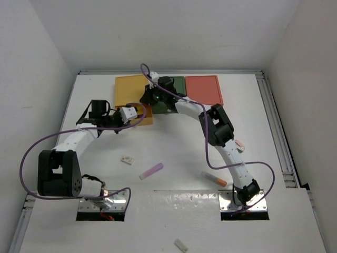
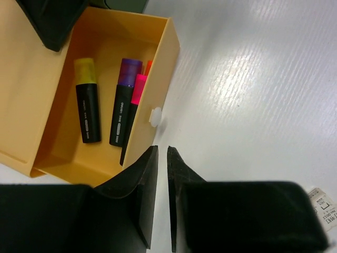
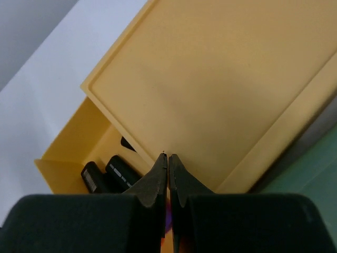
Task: Sort the stationery into containers
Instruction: Close the drawer in the storage box.
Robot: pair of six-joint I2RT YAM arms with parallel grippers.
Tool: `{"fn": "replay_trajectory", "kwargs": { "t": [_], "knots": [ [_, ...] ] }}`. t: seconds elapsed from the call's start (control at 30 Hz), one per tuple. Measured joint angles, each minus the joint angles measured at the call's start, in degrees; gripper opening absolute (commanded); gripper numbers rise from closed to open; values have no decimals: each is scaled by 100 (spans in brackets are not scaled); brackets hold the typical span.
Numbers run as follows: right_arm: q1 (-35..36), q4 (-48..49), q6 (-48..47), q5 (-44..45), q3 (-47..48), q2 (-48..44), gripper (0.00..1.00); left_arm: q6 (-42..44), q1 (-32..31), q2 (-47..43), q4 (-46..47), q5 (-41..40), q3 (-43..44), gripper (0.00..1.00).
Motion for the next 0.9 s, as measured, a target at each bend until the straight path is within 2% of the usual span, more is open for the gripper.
{"fn": "replay_trajectory", "kwargs": {
  "t": [0.5, 0.9],
  "knots": [
    [68, -719, -492, 205, 334, 70, 0, 35, 37, -160, -74, 2, -195, 21],
    [111, -1047, -282, 186, 337, -11, 0, 1180, -11, 109, -527, -151, -308, 20]
  ]
}}
